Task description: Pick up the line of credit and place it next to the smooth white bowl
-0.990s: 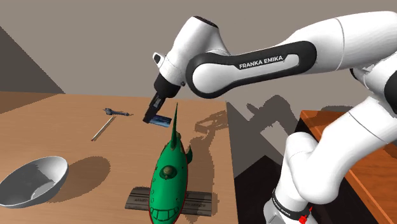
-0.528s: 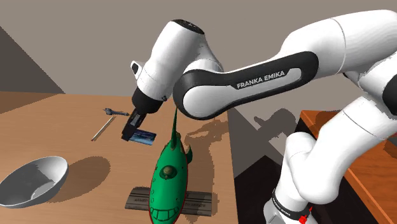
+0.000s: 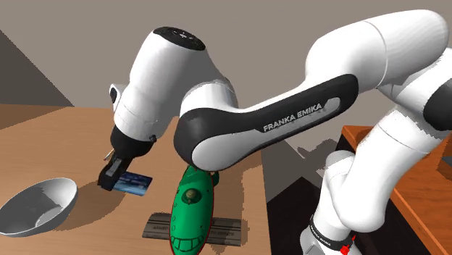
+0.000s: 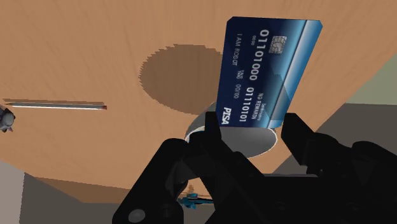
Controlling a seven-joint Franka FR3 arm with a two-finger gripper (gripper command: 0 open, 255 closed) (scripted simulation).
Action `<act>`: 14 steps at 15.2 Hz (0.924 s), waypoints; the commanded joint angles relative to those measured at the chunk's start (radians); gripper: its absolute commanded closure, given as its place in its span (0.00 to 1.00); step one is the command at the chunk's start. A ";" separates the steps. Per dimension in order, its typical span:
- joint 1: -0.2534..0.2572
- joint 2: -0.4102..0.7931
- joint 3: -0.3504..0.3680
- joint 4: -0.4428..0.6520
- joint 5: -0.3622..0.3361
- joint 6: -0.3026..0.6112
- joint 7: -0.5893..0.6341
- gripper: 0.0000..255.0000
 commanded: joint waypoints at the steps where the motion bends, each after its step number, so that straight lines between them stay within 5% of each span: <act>1: -0.006 0.054 0.052 0.054 -0.050 -0.005 0.077 1.00; 8: 0.011 0.257 0.196 0.274 -0.270 -0.081 0.334 1.00; 14: 0.126 0.487 0.250 0.532 -0.492 -0.211 0.526 1.00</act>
